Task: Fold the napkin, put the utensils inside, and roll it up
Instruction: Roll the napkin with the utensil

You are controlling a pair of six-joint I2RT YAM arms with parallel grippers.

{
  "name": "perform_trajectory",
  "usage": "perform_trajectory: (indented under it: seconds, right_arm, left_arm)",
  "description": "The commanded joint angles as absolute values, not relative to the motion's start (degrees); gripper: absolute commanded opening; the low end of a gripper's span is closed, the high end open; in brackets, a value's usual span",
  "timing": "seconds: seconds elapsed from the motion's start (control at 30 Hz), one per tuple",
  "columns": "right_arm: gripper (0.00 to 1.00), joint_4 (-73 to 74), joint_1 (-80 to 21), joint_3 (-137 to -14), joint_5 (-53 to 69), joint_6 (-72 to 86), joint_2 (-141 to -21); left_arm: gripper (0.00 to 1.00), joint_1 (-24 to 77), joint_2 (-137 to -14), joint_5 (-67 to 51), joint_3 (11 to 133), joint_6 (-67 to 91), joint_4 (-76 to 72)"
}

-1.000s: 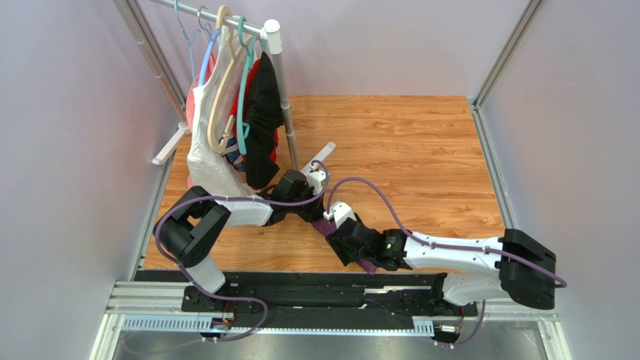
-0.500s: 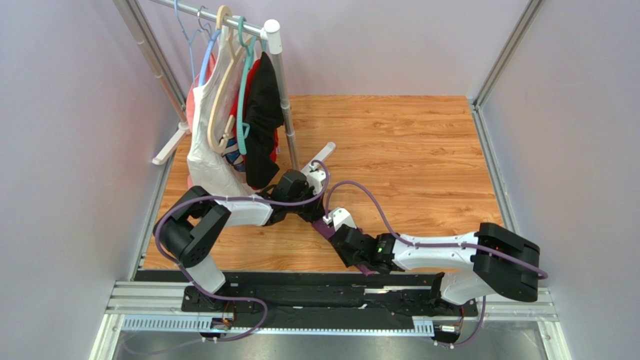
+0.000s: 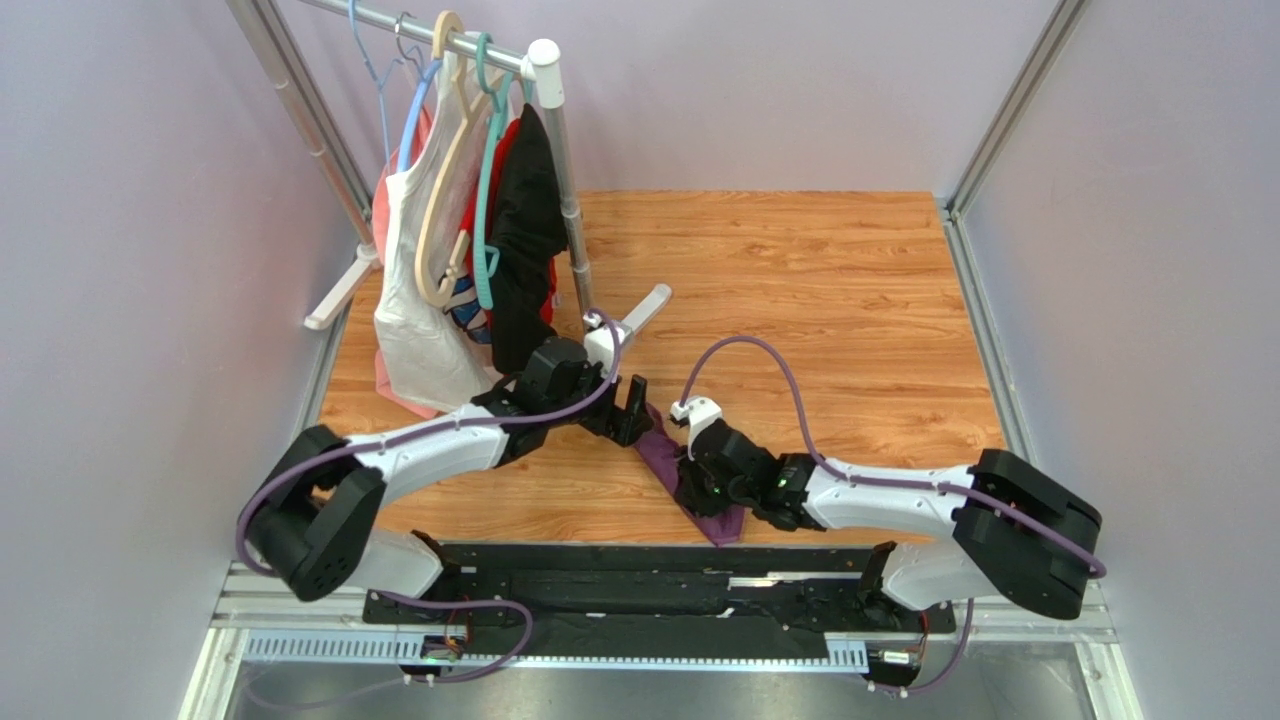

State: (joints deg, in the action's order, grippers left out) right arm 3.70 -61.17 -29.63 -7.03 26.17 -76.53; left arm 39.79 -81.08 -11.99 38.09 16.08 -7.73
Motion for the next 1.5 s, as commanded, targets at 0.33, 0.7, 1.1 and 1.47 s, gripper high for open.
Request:
perform_trajectory:
  seconds: [0.33, 0.7, 1.1, 1.47]
  right_arm:
    - [0.00, 0.5, -47.1, -24.3, 25.7, 26.5, -78.2]
    - [0.00, -4.8, -38.8, -24.1, 35.9, 24.3, -84.8]
    - [0.00, -5.1, -37.4, -24.3, 36.3, 24.2, -86.9]
    - [0.07, -2.6, -37.1, -25.7, 34.7, 24.2, -85.6]
  left_arm:
    - [0.95, 39.3, -67.1, -7.8, 29.4, 21.4, -7.1]
    - [0.88, 37.5, -75.5, -13.8, 27.5, 22.7, -21.4]
    - [0.71, 37.5, -84.1, -18.7, 28.9, 22.9, -28.2]
    - [0.07, 37.6, -88.7, -21.1, 30.4, 23.2, -29.4]
